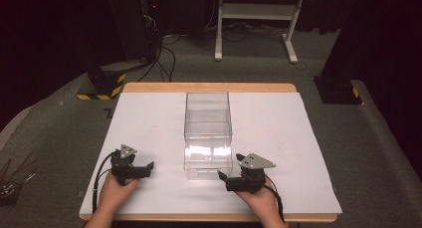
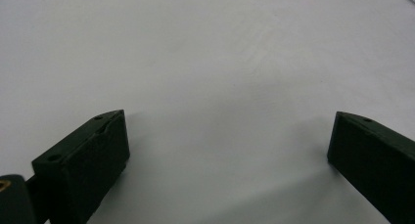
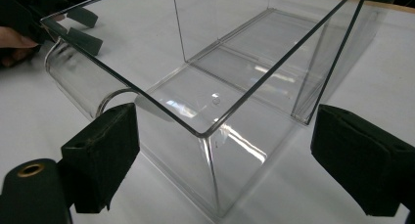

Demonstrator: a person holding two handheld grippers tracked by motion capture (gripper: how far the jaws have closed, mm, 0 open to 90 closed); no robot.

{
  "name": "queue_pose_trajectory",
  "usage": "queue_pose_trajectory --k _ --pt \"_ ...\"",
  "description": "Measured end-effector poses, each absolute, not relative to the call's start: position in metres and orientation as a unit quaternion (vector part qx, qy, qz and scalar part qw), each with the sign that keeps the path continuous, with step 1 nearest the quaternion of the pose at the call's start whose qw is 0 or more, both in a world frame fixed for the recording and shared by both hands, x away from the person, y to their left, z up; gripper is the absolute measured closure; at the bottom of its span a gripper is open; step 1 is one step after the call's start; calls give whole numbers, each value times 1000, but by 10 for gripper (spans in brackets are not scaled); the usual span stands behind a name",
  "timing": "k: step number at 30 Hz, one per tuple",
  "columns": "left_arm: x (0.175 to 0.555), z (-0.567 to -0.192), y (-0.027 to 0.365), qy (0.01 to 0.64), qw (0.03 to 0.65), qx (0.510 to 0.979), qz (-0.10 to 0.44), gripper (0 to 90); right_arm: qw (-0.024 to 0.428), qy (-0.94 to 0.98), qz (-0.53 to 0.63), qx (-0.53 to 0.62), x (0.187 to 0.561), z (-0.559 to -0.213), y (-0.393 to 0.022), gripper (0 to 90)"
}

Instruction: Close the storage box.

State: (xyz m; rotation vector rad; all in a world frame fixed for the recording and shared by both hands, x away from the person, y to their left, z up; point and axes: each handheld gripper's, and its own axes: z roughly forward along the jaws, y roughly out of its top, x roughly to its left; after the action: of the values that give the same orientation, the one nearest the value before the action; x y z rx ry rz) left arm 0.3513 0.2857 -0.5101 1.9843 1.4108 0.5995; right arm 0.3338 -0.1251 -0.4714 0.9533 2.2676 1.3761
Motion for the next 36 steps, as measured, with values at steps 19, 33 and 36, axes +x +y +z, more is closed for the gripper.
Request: queue_pose_trajectory --k 19,33,36 --pt "351 -510 286 534 312 752 227 21 171 781 484 357 344 -478 -122 119" --pt "351 -510 286 533 310 754 227 20 179 776 480 369 349 -481 -119 130" --pt "351 -510 286 533 310 754 227 21 179 779 475 368 350 -481 -118 130"
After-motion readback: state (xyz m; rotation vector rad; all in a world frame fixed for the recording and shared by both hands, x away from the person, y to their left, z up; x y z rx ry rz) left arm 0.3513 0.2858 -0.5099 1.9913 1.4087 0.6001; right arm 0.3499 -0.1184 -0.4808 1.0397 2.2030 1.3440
